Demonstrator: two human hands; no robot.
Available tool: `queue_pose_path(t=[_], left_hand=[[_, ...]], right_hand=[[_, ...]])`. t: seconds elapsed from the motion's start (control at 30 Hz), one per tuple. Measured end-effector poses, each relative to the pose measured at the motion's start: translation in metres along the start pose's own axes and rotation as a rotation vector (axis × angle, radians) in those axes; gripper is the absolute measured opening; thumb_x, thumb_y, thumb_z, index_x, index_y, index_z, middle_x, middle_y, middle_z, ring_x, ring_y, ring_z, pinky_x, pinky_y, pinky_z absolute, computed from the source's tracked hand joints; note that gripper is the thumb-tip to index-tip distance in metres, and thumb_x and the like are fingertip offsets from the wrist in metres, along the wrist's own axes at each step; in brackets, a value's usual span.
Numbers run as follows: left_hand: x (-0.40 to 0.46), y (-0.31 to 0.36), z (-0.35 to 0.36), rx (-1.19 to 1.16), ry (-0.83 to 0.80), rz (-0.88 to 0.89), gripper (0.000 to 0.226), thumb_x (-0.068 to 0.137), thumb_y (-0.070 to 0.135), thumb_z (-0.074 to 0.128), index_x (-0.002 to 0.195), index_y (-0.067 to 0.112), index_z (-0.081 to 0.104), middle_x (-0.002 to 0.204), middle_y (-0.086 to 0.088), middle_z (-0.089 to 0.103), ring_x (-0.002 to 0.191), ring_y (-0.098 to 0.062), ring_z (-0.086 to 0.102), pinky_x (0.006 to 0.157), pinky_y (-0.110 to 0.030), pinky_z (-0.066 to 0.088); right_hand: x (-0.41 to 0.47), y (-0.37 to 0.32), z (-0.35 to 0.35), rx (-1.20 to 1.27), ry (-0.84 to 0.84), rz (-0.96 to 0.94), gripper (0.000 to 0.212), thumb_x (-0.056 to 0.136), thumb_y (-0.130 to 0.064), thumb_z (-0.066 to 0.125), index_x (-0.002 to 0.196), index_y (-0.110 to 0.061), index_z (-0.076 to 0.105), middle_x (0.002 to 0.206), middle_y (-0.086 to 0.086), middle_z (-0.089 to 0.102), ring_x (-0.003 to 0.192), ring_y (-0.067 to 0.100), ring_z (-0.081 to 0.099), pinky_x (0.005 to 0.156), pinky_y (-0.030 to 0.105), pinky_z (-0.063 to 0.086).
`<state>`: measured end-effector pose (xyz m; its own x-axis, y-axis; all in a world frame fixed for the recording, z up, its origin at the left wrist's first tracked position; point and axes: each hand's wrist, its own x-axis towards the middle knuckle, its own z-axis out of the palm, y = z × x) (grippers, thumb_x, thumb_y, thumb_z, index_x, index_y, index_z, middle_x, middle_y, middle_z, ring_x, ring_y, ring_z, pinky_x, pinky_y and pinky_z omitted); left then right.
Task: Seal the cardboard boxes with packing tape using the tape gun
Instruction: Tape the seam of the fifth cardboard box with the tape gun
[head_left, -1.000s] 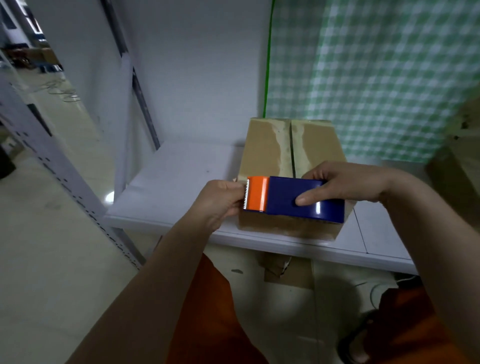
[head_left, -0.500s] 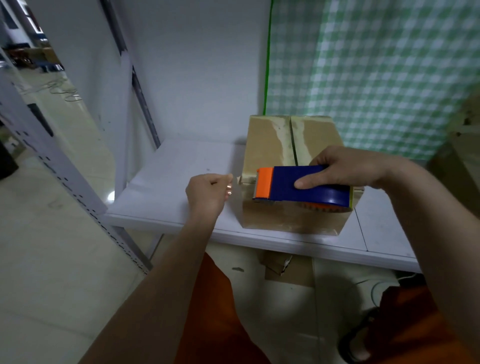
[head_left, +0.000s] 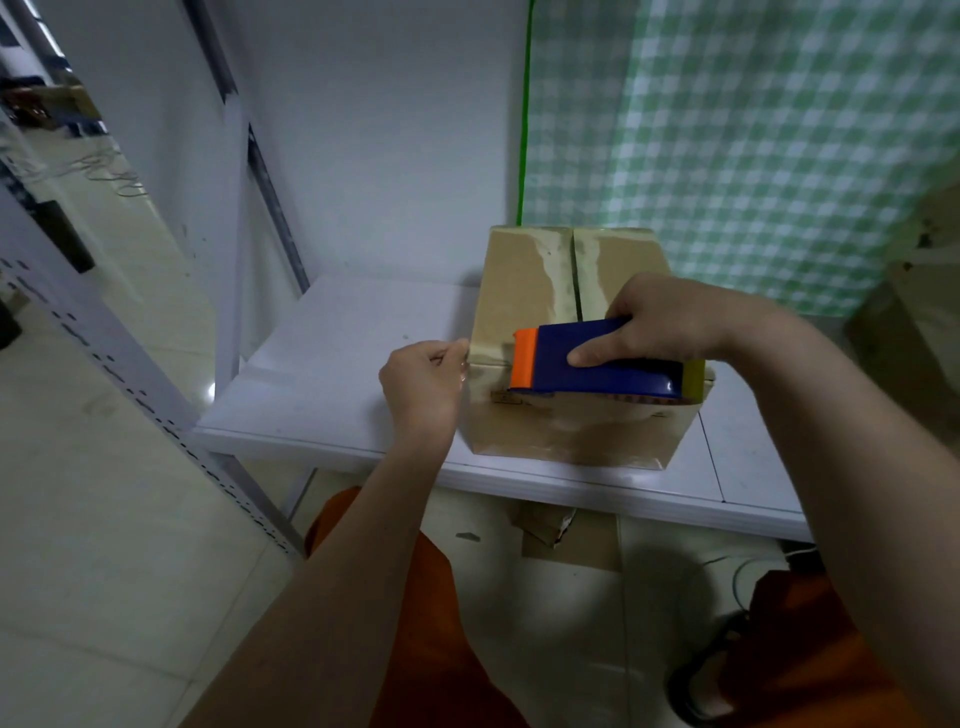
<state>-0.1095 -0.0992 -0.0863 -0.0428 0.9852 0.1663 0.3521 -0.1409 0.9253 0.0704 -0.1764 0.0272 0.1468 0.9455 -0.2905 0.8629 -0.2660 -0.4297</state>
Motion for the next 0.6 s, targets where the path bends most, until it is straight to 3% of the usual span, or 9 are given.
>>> queue_pose_path(t=[0.23,0.3,0.33,0.4,0.43,0.53,0.6], left_hand=[[0.008,-0.01,0.004,0.025,-0.016,0.008,0.03,0.09,0.021,0.063,0.068,0.003,0.07,0.071,-0.02,0.067,0.06,-0.017,0.053,0.051,-0.01,0.036],[0.009,-0.01,0.007,0.018,-0.009,0.007,0.022,0.091,0.023,0.062,0.073,0.012,0.07,0.07,-0.015,0.066,0.066,-0.017,0.06,0.065,-0.011,0.045],[0.01,-0.009,0.008,0.014,-0.014,-0.004,0.014,0.092,0.026,0.061,0.09,0.016,0.071,0.07,-0.009,0.066,0.075,-0.019,0.064,0.079,-0.019,0.05],[0.01,-0.009,0.009,0.08,-0.019,-0.035,0.045,0.094,0.034,0.058,0.133,0.013,0.053,0.082,-0.001,0.066,0.096,-0.02,0.064,0.096,-0.033,0.046],[0.011,-0.012,0.008,0.146,-0.042,-0.045,0.053,0.095,0.037,0.056,0.141,0.013,0.044,0.092,0.0,0.065,0.103,-0.02,0.06,0.097,-0.034,0.043],[0.009,-0.029,0.006,0.314,-0.086,-0.049,0.045,0.096,0.036,0.054,0.134,0.013,0.052,0.117,-0.005,0.064,0.11,-0.022,0.057,0.089,-0.027,0.042],[0.005,-0.035,0.003,0.26,-0.001,-0.016,0.029,0.097,0.024,0.053,0.121,0.01,0.062,0.116,-0.006,0.064,0.1,-0.016,0.057,0.078,-0.009,0.036]], right_hand=[[0.003,0.001,-0.003,-0.003,-0.005,-0.002,0.04,0.079,-0.05,0.068,0.086,-0.01,0.068,0.08,0.005,0.068,0.072,0.016,0.063,0.063,0.027,0.048],[0.005,0.0,-0.002,-0.007,-0.015,-0.005,0.04,0.079,-0.05,0.068,0.085,-0.01,0.067,0.078,0.004,0.067,0.07,0.016,0.062,0.06,0.025,0.047],[0.005,0.0,-0.002,-0.009,-0.019,-0.007,0.041,0.079,-0.05,0.068,0.085,-0.01,0.068,0.078,0.004,0.067,0.069,0.016,0.062,0.06,0.025,0.046],[0.005,0.001,-0.001,-0.006,-0.018,-0.008,0.041,0.079,-0.051,0.068,0.086,-0.01,0.068,0.078,0.005,0.067,0.069,0.016,0.062,0.06,0.025,0.046],[0.005,0.002,-0.001,-0.004,-0.015,-0.01,0.041,0.079,-0.051,0.068,0.086,-0.01,0.068,0.078,0.005,0.068,0.07,0.016,0.062,0.06,0.025,0.047],[0.004,0.002,-0.001,-0.002,-0.016,-0.014,0.04,0.079,-0.051,0.068,0.083,-0.011,0.067,0.076,0.004,0.067,0.068,0.016,0.062,0.059,0.025,0.046],[0.004,0.002,-0.001,-0.007,-0.019,-0.019,0.04,0.08,-0.05,0.068,0.083,-0.01,0.068,0.074,0.004,0.066,0.067,0.015,0.061,0.059,0.025,0.045]])
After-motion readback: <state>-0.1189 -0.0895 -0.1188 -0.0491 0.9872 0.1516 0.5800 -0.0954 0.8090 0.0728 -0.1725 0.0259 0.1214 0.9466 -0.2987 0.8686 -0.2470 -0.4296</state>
